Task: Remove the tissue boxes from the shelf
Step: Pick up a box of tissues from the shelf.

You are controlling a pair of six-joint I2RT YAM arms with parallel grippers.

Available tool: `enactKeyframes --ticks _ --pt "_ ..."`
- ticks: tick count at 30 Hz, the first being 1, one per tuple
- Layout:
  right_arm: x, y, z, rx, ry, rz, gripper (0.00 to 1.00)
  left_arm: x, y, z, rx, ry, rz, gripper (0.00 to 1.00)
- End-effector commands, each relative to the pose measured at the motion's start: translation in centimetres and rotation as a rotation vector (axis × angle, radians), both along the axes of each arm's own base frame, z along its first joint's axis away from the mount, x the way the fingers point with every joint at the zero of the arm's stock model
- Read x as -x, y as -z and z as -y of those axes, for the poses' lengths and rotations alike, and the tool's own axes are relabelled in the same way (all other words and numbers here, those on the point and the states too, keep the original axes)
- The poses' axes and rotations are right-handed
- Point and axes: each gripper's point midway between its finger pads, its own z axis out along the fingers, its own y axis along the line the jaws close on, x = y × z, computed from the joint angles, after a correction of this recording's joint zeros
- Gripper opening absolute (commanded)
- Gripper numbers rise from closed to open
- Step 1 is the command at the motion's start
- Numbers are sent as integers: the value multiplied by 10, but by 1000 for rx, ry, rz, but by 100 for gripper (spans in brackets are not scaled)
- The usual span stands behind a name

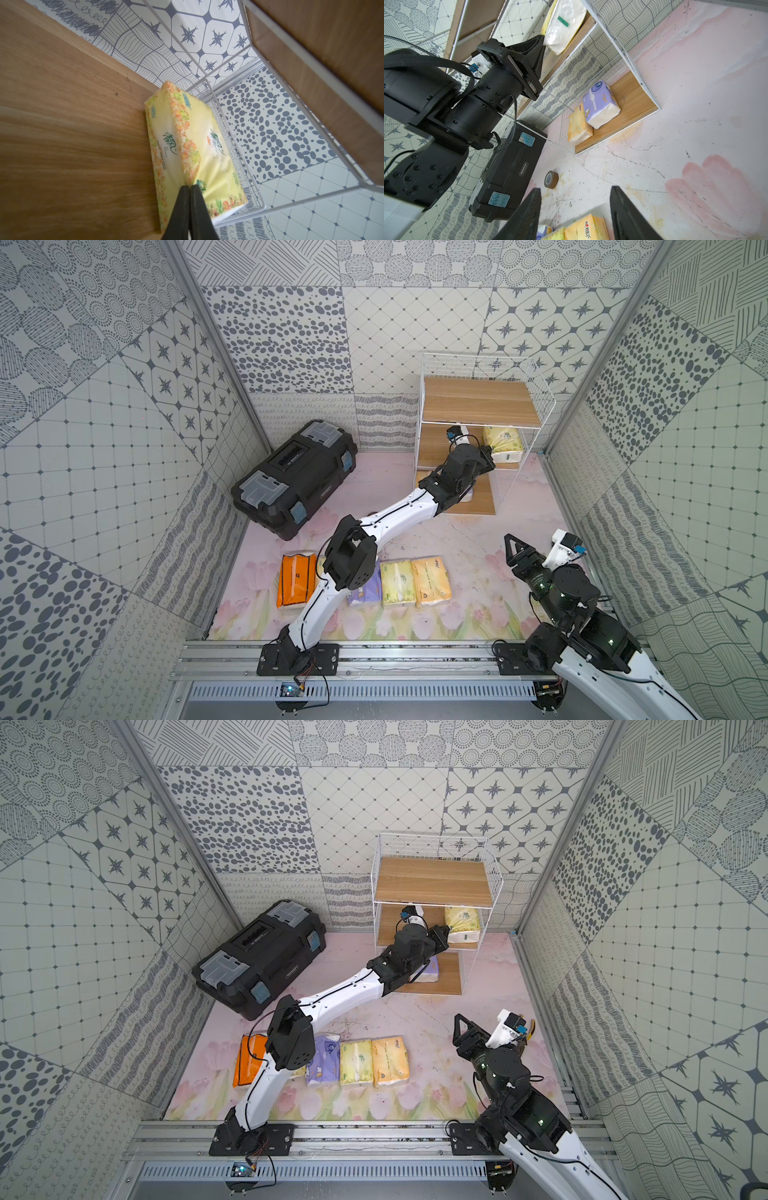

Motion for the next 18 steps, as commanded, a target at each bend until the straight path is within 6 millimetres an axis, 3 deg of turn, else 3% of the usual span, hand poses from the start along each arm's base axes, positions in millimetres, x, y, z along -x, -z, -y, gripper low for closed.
enactKeyframes --ticks 1,7,18 --pt "-1 -14 0 3 0 21 57 3 -9 -2 -7 20 12 0" --pt "-18 -38 -12 68 -42 -47 60 20 -22 -12 5 27 34 0" --pt "-65 -91 -6 -144 -171 -52 78 50 -24 -48 57 5 23 0"
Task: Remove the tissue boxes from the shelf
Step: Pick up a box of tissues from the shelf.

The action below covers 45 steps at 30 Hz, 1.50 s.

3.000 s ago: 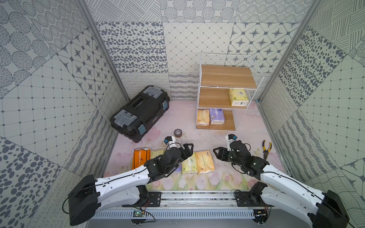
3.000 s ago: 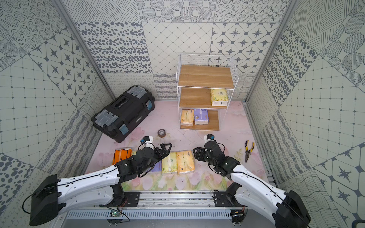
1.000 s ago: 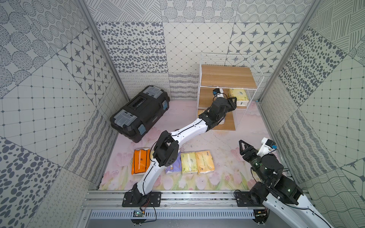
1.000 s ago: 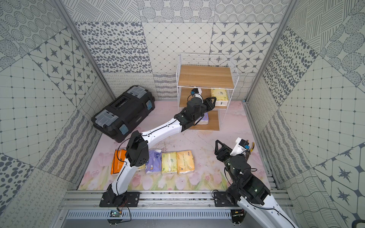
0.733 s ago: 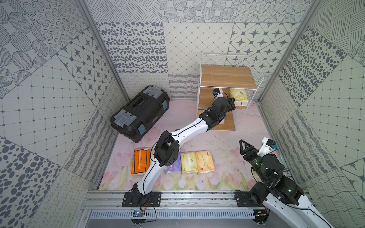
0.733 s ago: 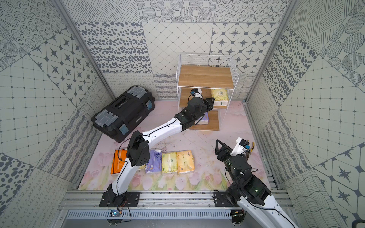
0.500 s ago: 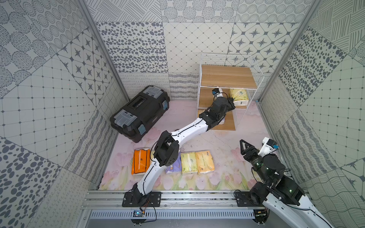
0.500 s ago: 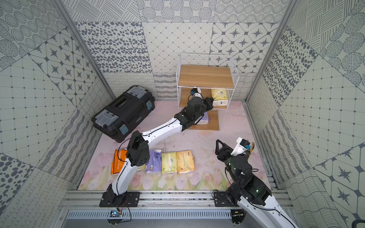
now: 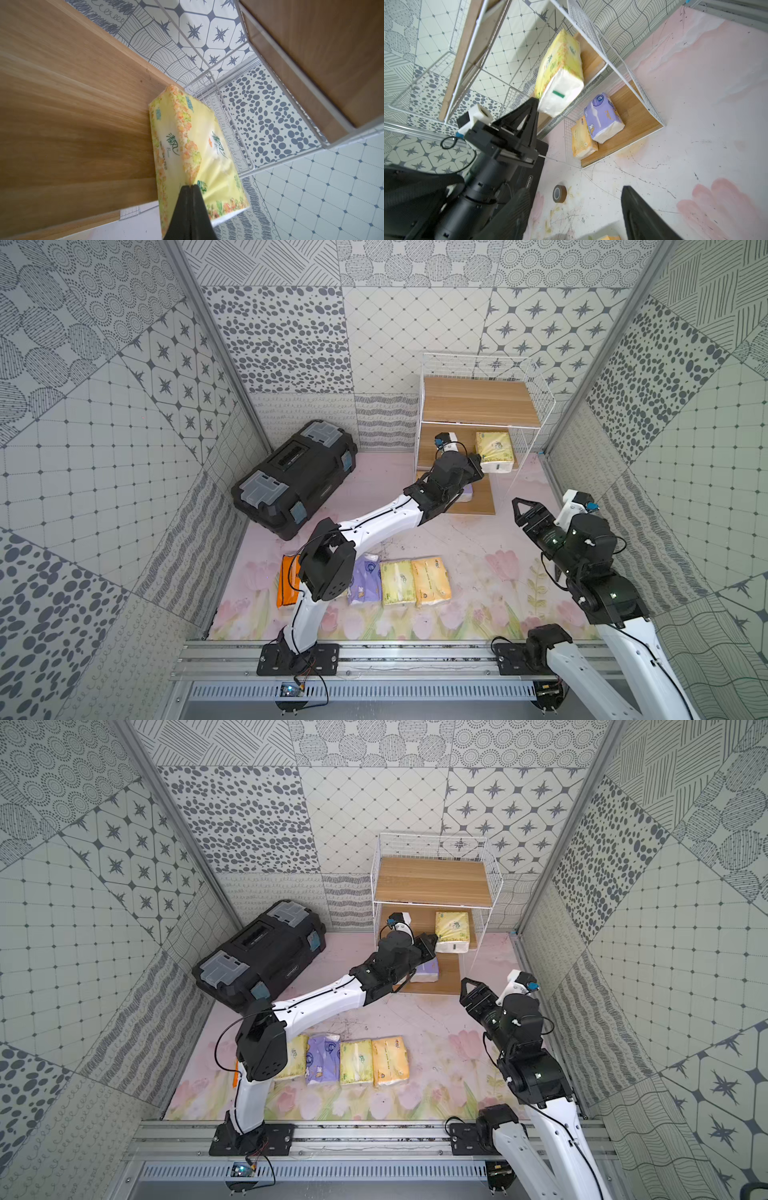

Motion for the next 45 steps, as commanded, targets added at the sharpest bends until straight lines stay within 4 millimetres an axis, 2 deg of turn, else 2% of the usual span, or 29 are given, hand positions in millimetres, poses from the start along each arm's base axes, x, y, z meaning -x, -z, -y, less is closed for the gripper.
enactKeyframes --ticks 1,9,14,22,28,34,38,42,45 --pt "-8 -30 -21 -121 -166 76 79 15 -24 -9 94 1 49 0" --pt "-52 -36 -16 -233 -192 121 88 30 -20 -21 127 6 23 0" --pt "-80 -28 -17 -244 -208 124 91 34 -17 -22 132 16 12 0" --pt "-111 -9 -16 -250 -200 83 87 34 -10 -24 127 4 -1 0" --pt "-126 -1 -23 -293 -229 70 71 34 -5 -24 130 2 -19 0" --pt "-131 -6 -31 -294 -258 87 58 36 -1 -22 130 11 -39 0" --pt "-132 -9 -34 -298 -273 99 43 39 -5 -22 135 17 -38 0" --pt "-129 -11 -36 -293 -286 107 28 44 -8 -21 143 36 -41 10" --pt "-122 -10 -36 -273 -290 103 22 48 -13 -25 151 47 -35 28"
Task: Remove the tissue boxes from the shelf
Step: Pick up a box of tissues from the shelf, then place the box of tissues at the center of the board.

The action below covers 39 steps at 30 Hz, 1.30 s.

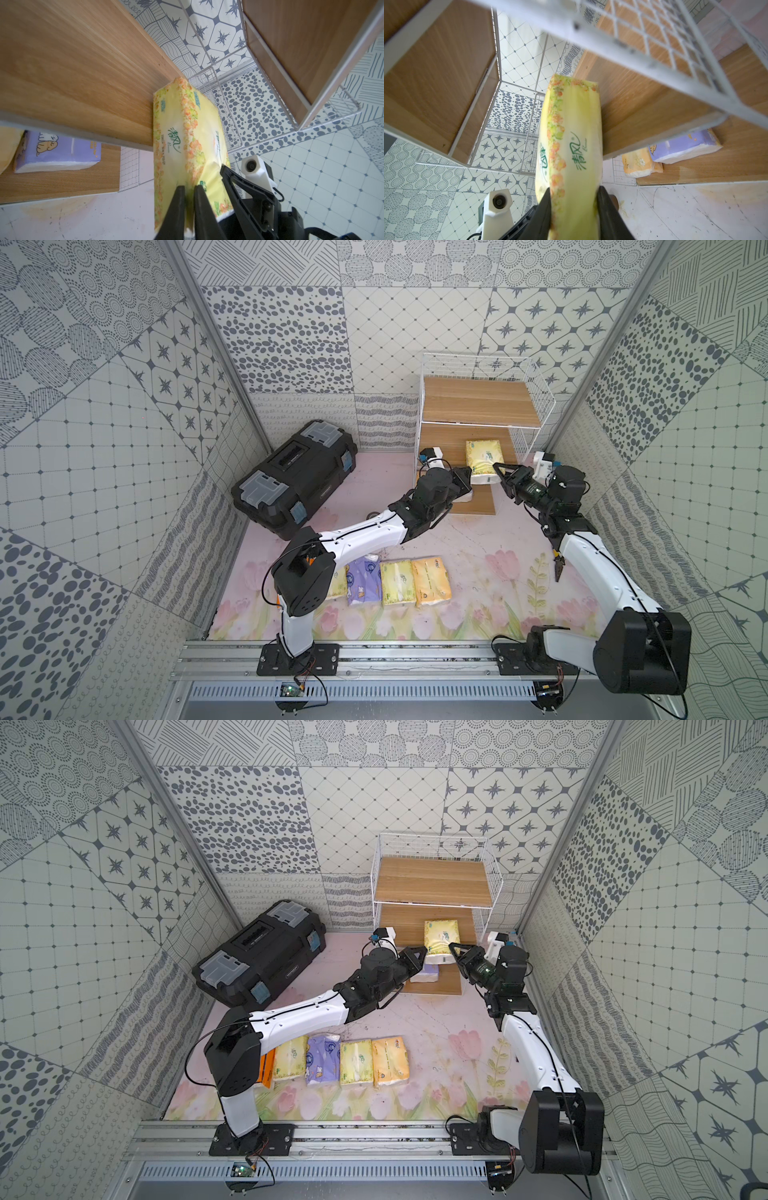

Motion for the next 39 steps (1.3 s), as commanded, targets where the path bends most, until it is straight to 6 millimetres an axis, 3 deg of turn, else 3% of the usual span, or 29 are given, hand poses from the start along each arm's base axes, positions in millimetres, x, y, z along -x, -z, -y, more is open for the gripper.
enactKeyframes --ticks 1,5,8,14,24,31,39 --pt "8 -24 -4 27 -24 83 21 13 -19 -1 37 42 29 35" --pt "27 -20 -6 72 -51 71 19 27 -31 -19 47 39 51 63" --pt "47 -12 -9 107 -81 57 19 42 -34 -33 57 49 53 70" --pt "96 15 -14 152 -125 3 18 69 -10 -63 33 57 17 71" --pt "166 93 -13 266 -172 -219 18 98 77 -118 -39 -21 -162 71" --pt "191 147 -17 283 -203 -366 18 112 129 -147 -70 -77 -286 71" --pt "199 191 -17 309 -184 -469 21 126 151 -175 -99 -133 -340 71"
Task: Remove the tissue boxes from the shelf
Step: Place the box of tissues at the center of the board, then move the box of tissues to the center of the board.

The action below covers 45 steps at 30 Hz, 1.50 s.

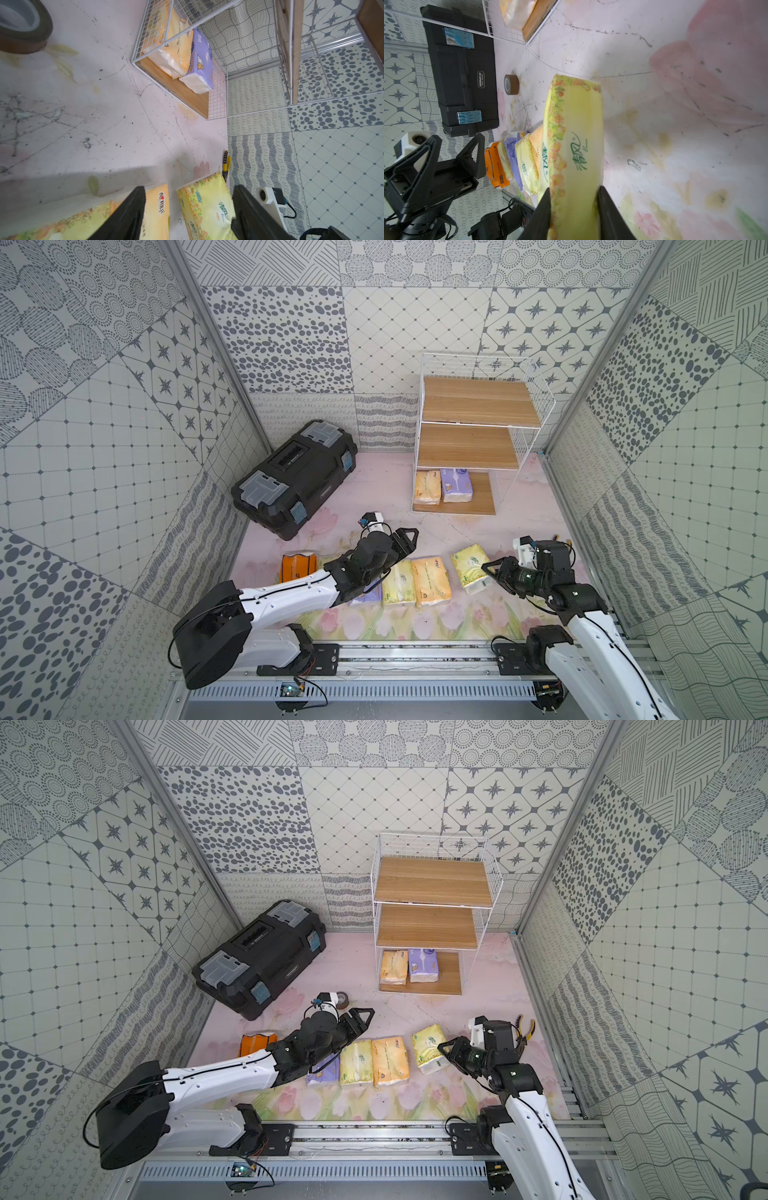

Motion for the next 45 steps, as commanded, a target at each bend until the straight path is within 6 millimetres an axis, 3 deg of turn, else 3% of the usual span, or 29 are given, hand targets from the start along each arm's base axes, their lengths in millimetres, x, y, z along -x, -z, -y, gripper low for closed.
enactKeyframes --ticks 1,4,9,11,17,21,24,32,40,45 --pt "-9 7 4 17 37 22 21 3 10 -19 0 -71 -34 71" --pt "-9 21 7 31 59 -10 24 7 14 -26 -9 -83 -44 71" --pt "-14 34 25 107 153 -34 62 10 16 -32 -18 -93 -50 71" --pt "-16 36 34 139 201 -34 70 11 16 -32 -17 -93 -52 71" --pt "-28 27 57 228 311 19 80 11 18 -33 -10 -98 -61 70" --pt "-31 25 51 230 254 10 80 11 18 -32 -7 -98 -60 70" --pt "-34 30 33 192 147 -1 79 10 19 -31 -2 -95 -61 70" --pt "-32 44 -15 77 -70 -51 60 10 23 -25 19 -77 -73 70" --pt "-29 45 -50 74 -173 -34 48 10 23 -24 22 -77 -76 70" --pt "-28 44 -70 70 -217 -16 46 9 25 -24 22 -76 -78 71"
